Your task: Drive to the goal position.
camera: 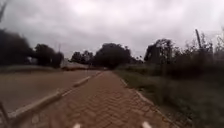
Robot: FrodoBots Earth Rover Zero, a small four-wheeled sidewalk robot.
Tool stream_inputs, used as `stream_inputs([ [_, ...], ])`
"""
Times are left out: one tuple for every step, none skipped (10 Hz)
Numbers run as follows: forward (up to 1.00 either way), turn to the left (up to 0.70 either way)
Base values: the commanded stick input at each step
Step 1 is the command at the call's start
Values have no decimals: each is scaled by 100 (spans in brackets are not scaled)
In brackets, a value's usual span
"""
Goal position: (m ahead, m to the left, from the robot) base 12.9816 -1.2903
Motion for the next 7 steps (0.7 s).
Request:
stream_inputs([
  [50,15],
  [50,10],
  [50,11],
  [50,36],
  [50,43],
  [50,50],
  [50,11],
])
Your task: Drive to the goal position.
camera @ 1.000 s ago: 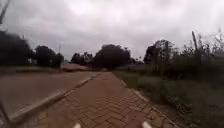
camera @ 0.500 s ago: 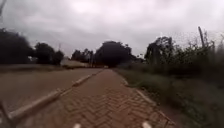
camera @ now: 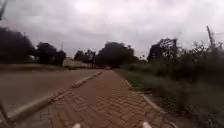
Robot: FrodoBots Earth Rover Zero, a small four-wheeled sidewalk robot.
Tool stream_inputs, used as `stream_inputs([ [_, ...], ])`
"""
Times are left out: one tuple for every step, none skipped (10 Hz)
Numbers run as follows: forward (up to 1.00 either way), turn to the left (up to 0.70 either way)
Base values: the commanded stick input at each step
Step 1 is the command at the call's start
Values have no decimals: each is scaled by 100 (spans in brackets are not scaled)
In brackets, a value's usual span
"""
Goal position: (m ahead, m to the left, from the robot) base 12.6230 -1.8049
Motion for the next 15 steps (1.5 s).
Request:
stream_inputs([
  [50,10],
  [50,0],
  [50,0],
  [50,0],
  [50,0],
  [50,0],
  [50,13],
  [50,5],
  [50,0],
  [50,0],
  [50,0],
  [50,19],
  [50,18],
  [50,17],
  [50,17],
])
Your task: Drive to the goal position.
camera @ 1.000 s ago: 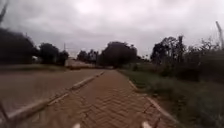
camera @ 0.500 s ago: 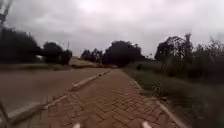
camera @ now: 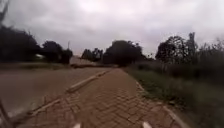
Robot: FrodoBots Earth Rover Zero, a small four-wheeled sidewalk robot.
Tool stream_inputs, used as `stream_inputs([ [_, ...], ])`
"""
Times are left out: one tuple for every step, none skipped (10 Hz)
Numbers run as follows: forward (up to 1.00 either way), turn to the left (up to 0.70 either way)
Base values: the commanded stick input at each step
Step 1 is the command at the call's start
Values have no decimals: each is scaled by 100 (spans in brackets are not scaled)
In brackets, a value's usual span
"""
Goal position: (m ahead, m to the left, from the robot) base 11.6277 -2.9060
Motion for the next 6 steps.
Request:
stream_inputs([
  [50,5],
  [50,-25],
  [50,6],
  [50,3],
  [50,0],
  [50,0],
])
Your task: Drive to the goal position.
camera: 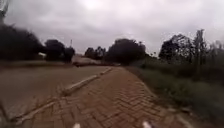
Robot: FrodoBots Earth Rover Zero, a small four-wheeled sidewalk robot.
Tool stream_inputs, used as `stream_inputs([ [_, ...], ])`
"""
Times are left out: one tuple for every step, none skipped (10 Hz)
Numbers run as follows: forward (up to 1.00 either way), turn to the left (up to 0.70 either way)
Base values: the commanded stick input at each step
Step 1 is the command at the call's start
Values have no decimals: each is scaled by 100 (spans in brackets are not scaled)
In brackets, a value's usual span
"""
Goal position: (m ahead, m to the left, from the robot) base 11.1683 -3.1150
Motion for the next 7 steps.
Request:
stream_inputs([
  [50,0],
  [50,0],
  [50,0],
  [50,0],
  [50,0],
  [50,0],
  [50,0],
])
